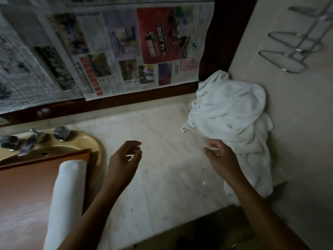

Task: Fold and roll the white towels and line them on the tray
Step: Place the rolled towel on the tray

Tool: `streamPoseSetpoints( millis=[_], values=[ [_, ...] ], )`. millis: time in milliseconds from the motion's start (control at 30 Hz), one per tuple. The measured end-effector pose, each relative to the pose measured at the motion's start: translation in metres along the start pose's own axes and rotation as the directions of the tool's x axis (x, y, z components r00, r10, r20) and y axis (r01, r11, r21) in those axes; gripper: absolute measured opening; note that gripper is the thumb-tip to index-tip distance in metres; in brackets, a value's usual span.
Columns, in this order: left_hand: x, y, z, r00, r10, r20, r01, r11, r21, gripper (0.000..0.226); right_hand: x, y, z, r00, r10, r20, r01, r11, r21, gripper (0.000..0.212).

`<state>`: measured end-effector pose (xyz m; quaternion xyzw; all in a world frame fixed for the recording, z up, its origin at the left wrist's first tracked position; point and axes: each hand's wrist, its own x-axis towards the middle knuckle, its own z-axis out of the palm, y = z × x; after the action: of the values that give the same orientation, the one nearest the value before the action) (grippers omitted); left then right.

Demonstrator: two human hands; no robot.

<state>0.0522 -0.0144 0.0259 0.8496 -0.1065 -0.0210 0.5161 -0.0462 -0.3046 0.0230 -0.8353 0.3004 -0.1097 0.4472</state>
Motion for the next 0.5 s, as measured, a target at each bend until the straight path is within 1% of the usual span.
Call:
streamPoseSetpoints(
  millis=[133,200,267,333,400,433,467,500],
  values=[
    [0.005,0.033,0.052,0.999,-0.02,0.033,0.02,1.0,0.018,0.018,0.068,0.025,-0.058,0.984,-0.009,-0.176,0.006,1.0,-0.016,0.032],
    [0.008,0.047,0.072,0.998,-0.017,0.066,0.016,1.0,0.024,0.021,0.106,0.038,-0.082,0.954,0.009,-0.301,-0.017,1.0,-0.024,0.043],
    [0.011,0.059,0.09,0.996,-0.031,0.084,0.031,1.0,0.007,0.023,0.143,0.048,-0.102,0.901,0.05,-0.431,-0.069,0.997,-0.027,0.06],
    [0.013,0.072,0.106,0.995,-0.018,0.096,0.019,1.0,-0.006,0.024,0.174,0.054,-0.118,0.884,0.125,-0.45,-0.156,0.987,-0.033,0.07],
    [0.014,0.082,0.117,0.993,0.009,0.119,-0.009,1.0,0.0,0.025,0.198,0.061,-0.126,0.896,0.192,-0.4,-0.253,0.962,-0.103,0.078],
    [0.016,0.087,0.122,0.991,0.021,0.132,-0.023,1.0,0.008,0.024,0.206,0.063,-0.129,0.899,0.197,-0.391,-0.265,0.956,-0.128,0.079],
    [0.018,0.091,0.125,0.989,0.028,0.143,-0.031,0.999,0.02,0.024,0.216,0.069,-0.13,0.903,0.165,-0.396,-0.241,0.959,-0.15,0.074],
    [0.02,0.094,0.126,0.988,0.027,0.15,-0.031,0.999,0.025,0.025,0.218,0.066,-0.131,0.904,0.119,-0.41,-0.19,0.972,-0.138,0.065]
  ],
)
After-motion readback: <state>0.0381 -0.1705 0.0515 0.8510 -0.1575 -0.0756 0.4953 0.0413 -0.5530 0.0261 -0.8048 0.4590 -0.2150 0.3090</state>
